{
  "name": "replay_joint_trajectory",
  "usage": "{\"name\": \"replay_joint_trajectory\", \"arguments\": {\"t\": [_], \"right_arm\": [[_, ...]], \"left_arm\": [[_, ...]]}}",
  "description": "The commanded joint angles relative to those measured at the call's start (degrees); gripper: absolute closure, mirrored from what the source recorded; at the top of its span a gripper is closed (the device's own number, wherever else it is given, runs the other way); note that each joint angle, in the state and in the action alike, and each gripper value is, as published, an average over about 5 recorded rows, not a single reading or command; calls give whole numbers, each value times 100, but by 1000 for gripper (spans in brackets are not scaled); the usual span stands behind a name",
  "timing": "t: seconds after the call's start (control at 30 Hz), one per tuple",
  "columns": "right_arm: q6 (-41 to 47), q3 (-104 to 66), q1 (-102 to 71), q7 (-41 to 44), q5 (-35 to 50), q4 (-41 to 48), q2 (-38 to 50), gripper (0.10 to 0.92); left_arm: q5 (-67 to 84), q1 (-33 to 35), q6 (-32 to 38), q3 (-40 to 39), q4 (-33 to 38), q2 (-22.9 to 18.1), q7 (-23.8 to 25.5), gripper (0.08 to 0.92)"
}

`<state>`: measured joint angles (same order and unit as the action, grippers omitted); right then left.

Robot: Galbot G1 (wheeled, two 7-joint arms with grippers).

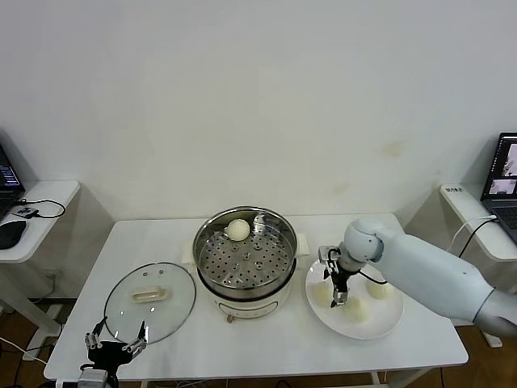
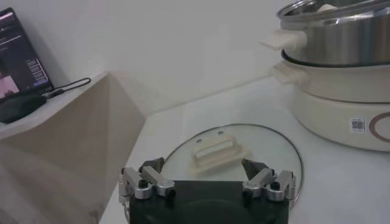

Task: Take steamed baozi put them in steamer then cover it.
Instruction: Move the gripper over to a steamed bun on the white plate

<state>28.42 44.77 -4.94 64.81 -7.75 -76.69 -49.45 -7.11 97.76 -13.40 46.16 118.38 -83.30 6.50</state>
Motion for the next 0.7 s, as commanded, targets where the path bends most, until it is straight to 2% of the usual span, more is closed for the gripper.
{"name": "replay_joint_trajectory", "arguments": {"t": [0.03, 0.4, 0.6, 0.7], "right_arm": [[8, -48, -118, -130, -100, 64, -49, 203], [41, -44, -132, -72, -3, 39, -40, 208], [51, -55, -121, -71, 13, 35, -5, 331], [55, -73, -107, -63, 16, 15, 47, 366]], "left_arm": [[-7, 0, 0, -5, -6, 0, 1, 177], [-38, -19, -1, -28, -34, -9, 7, 177], [-41, -27, 1, -35, -46, -15, 1, 177], [-41, -41, 2, -37, -56, -15, 0, 177]]}}
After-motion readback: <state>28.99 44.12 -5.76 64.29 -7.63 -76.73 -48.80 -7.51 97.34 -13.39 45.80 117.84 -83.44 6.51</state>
